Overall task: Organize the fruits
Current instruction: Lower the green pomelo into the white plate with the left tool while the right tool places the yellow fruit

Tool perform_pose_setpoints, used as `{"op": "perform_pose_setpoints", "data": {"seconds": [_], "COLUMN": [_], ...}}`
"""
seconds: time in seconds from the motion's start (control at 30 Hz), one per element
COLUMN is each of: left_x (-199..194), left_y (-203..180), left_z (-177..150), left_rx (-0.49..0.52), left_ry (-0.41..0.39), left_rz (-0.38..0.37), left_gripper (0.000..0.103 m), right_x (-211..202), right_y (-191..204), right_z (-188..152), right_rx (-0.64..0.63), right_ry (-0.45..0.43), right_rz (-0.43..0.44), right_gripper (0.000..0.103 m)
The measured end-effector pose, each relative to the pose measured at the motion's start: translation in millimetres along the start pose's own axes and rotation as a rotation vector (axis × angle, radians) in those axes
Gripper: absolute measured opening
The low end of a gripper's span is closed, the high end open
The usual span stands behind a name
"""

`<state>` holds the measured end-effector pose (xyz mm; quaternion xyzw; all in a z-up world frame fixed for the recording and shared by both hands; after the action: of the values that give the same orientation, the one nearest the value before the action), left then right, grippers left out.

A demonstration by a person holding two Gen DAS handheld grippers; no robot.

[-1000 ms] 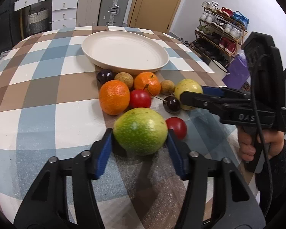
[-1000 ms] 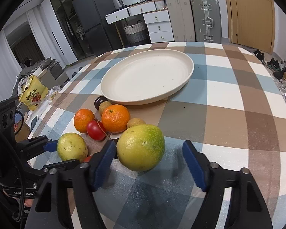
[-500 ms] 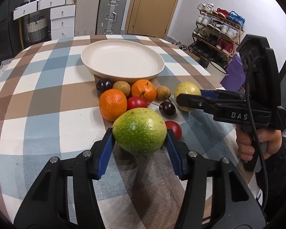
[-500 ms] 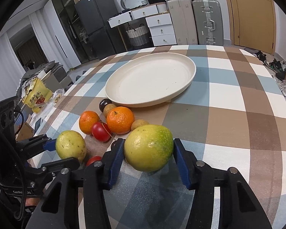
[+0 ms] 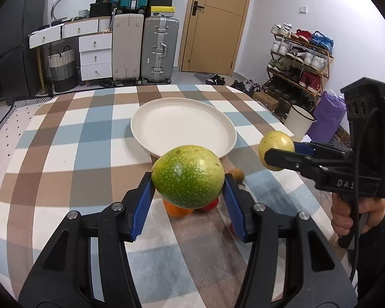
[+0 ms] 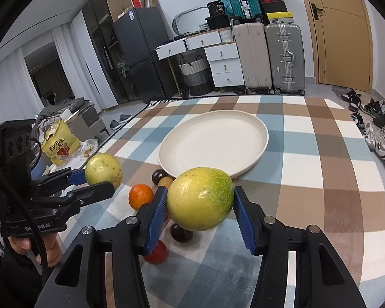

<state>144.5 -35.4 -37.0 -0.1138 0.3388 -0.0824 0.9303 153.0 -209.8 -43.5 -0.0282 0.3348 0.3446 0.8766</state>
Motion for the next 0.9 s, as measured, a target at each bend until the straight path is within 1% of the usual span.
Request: {"op": "perform_pose_setpoints", "data": {"seconds": [0.37, 0.57, 0.77, 0.9], "left_x": [33.3, 56.3, 81.4, 97.1], "left_y": [13.4, 17.9, 24.3, 28.1], "left_z": [33.8, 46.7, 54.8, 57.2], "left_rx": [0.002, -0.005, -0.005, -0.018], "left_ry": [-0.02, -0.018, -0.001, 0.01], "left_rz": [0.032, 0.025, 0.037, 0.041], "left_gripper": [0.051, 0.051, 0.051, 0.051], "right_x": [5.3, 13.6, 31.7, 45.6], "right_y": [-3.3, -9.4, -17.2, -23.5], "right_z": [23.9, 35.0, 39.7, 39.1], "right_rx": [-0.004, 0.0, 0.0, 0.018], "right_ry": [-0.037, -0.052, -0.034, -0.022], "right_rz": [-0.004, -0.013, -0.036, -0.034], "right_gripper": [0.052, 0.052, 0.052, 0.052]}}
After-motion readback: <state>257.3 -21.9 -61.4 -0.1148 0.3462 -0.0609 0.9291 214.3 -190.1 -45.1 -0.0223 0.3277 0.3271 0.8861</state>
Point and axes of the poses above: each gripper's, at about its wrist camera, not at the fingertips, and x roughly the way its jaws point, y to its left, z to its top, the point moved 9 cm from there along x, roughly the way its jaws point, and after that the axes turned 7 degrees about -x, right-handed, at the moved point
